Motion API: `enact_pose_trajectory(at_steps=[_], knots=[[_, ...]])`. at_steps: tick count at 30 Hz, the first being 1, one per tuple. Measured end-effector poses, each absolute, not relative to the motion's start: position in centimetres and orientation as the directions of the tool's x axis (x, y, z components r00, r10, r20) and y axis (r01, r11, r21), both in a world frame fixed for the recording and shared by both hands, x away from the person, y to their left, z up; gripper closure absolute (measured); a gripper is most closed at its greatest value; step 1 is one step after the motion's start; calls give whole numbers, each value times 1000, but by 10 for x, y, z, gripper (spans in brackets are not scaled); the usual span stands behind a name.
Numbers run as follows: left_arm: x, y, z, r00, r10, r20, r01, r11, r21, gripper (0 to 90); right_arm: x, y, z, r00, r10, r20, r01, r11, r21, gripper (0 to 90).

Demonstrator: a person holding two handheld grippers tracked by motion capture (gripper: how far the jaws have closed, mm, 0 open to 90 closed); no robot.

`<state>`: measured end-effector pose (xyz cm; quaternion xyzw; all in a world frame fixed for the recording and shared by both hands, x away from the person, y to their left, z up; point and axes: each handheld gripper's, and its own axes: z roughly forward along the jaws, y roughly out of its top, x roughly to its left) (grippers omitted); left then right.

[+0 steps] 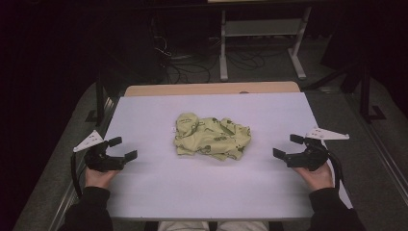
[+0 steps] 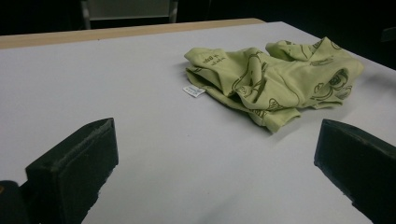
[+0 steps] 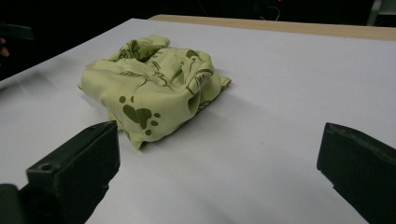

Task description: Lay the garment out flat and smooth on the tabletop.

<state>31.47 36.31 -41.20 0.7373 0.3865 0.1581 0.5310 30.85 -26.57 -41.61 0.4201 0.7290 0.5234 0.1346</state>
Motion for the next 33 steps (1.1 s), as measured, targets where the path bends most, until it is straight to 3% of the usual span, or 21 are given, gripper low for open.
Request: enact_pose_trajectory(at_steps=[33], knots=[[314, 359, -410, 669, 724, -169, 399, -157, 903, 0, 306, -265, -406, -624, 748, 227, 458, 114, 881, 0]])
